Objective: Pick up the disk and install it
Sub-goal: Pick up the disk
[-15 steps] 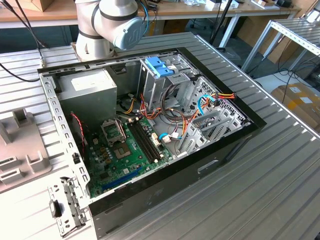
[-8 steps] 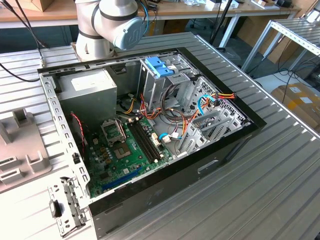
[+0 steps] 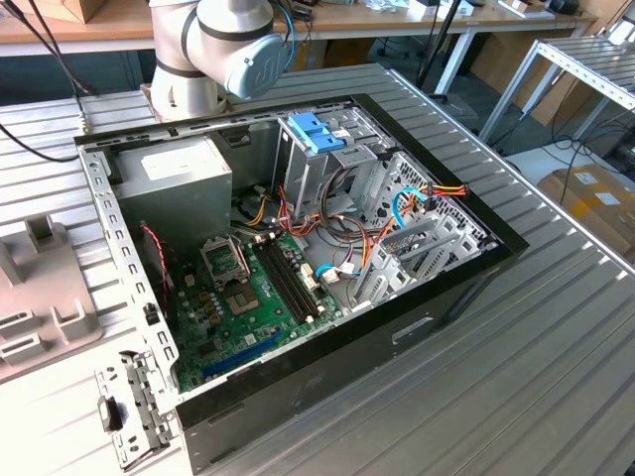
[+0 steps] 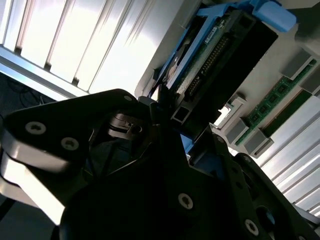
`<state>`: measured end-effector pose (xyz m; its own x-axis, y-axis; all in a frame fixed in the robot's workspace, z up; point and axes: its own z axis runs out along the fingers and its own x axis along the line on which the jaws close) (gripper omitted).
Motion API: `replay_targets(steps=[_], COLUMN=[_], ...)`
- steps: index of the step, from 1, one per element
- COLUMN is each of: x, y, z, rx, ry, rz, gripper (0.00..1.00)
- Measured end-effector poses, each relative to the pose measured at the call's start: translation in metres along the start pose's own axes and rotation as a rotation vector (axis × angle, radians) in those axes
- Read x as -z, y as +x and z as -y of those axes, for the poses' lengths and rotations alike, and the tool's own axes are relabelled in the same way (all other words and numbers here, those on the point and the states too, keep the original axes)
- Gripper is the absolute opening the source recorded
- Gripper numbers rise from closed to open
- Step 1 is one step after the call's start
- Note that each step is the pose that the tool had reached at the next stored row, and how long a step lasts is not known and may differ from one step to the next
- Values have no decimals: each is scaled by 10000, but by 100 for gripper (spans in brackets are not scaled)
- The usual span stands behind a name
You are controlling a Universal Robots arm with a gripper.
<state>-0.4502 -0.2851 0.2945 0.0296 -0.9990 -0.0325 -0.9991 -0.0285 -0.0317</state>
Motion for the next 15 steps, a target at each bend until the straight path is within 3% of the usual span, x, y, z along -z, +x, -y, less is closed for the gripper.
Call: replay_targets(steps=[15], x=[131], y=[-4], z=[4], rx=[0], ry=[0], rz=[0], gripper=[37])
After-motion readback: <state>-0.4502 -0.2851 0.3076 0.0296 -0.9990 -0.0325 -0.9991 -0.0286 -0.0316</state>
